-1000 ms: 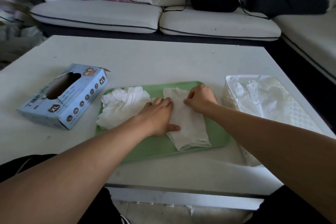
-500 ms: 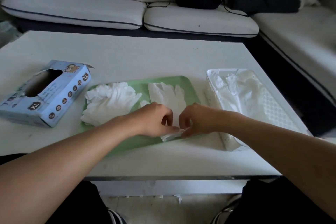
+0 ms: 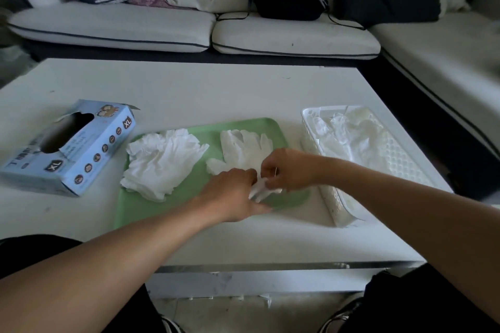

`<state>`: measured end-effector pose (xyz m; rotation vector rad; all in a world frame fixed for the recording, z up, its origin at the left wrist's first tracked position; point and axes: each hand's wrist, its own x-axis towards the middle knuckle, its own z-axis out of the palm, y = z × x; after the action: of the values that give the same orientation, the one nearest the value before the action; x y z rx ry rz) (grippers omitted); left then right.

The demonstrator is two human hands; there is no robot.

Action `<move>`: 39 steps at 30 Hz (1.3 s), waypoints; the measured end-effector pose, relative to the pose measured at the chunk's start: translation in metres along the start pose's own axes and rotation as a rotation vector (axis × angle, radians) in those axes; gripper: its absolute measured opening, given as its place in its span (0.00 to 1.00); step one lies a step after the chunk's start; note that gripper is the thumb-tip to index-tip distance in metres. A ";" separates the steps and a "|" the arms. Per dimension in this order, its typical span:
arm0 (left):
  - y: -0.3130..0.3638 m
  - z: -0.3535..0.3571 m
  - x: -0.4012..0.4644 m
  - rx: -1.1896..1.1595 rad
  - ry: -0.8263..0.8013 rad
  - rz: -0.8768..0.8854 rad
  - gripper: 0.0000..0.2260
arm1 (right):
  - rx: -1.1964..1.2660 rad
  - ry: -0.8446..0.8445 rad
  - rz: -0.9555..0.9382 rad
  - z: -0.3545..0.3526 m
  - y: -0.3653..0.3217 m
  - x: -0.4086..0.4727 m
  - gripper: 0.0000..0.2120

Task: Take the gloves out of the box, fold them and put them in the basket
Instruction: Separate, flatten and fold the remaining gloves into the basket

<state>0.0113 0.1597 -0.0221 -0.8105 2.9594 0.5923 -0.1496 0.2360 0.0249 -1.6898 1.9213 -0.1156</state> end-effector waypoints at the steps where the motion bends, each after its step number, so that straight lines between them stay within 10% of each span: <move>1: 0.000 -0.003 0.002 -0.042 0.044 0.031 0.13 | 0.106 -0.015 0.015 -0.011 -0.001 -0.002 0.05; 7: 0.001 -0.062 0.011 -0.492 0.301 0.108 0.08 | 0.597 -0.041 -0.027 -0.065 0.011 -0.018 0.07; 13: 0.017 -0.120 0.008 -1.108 0.313 0.057 0.12 | 0.952 -0.116 -0.401 -0.085 0.011 -0.037 0.41; 21: 0.050 -0.136 0.003 -1.062 0.384 -0.003 0.04 | 1.095 0.445 -0.214 -0.084 -0.021 -0.057 0.03; 28: 0.113 -0.147 0.018 -1.215 0.380 0.072 0.05 | 1.083 0.626 -0.166 -0.126 -0.002 -0.117 0.06; 33: 0.164 -0.155 0.036 -1.333 0.283 0.111 0.03 | 1.035 0.454 -0.079 -0.140 0.024 -0.161 0.22; 39: 0.167 -0.138 0.075 -1.192 0.143 -0.067 0.05 | 1.030 0.504 0.107 -0.140 0.059 -0.153 0.08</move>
<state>-0.1248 0.2051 0.1567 -0.9418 2.4060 2.4149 -0.2615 0.3484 0.1705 -0.8795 1.7423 -1.3353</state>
